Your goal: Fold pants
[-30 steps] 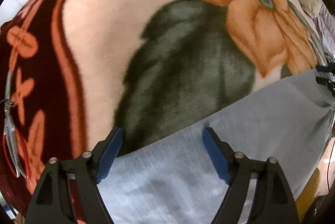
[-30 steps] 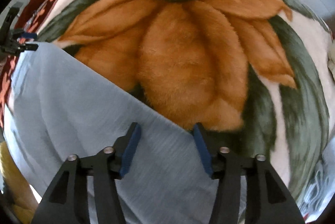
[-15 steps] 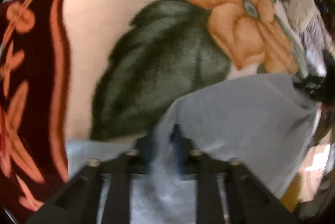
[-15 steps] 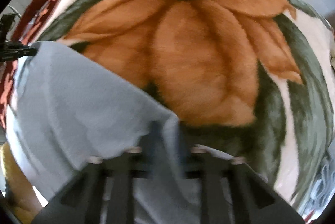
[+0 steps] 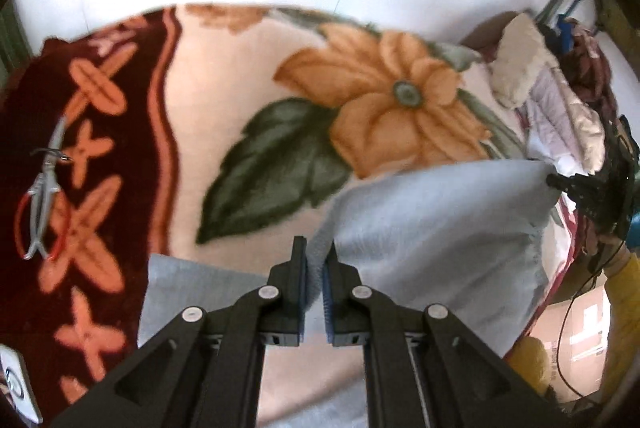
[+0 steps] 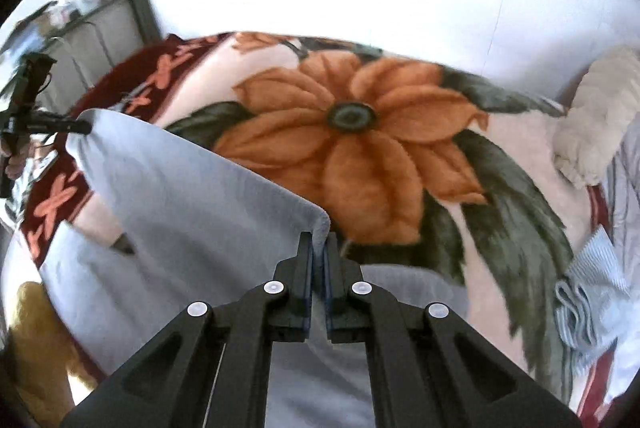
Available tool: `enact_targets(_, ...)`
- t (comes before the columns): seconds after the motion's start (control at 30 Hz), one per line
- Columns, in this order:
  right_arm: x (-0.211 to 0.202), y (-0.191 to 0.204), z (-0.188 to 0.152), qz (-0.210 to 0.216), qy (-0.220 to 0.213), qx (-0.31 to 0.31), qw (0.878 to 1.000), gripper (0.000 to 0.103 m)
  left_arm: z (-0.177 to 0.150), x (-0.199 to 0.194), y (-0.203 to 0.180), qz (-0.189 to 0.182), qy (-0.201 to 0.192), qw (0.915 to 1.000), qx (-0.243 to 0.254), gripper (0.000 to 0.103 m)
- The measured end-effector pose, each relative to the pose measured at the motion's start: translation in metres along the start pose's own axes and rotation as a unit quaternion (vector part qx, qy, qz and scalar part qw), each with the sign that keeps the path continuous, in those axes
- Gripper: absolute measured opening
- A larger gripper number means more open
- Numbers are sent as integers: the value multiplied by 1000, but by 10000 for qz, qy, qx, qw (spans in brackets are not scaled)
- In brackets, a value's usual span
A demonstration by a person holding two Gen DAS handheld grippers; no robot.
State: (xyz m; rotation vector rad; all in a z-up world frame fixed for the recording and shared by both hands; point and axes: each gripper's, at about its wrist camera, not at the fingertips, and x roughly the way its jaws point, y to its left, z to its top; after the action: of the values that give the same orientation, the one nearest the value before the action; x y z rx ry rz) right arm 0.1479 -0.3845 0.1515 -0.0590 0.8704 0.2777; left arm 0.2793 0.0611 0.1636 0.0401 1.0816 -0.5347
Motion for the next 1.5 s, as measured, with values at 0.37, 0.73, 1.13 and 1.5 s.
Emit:
enact_targets(0.37,-26,53,-121,197,525,-237,9981,5,-135,-50,-38,185,-276,9994,70,6)
enact_targets(0.73,1,62,-185,10,915,80,9958,5,-224,-17,-53,343,210,9986,-353,6)
enact_targets(1.13,-44,44,-224,105,1057,974,9896,17,-245,-7,-51,675,134,9930,-961,8)
enact_targets(1.5,-58,-14,-221,102,726,3144,9465,33,-249,-1,-51,809,129,9920,-963,8)
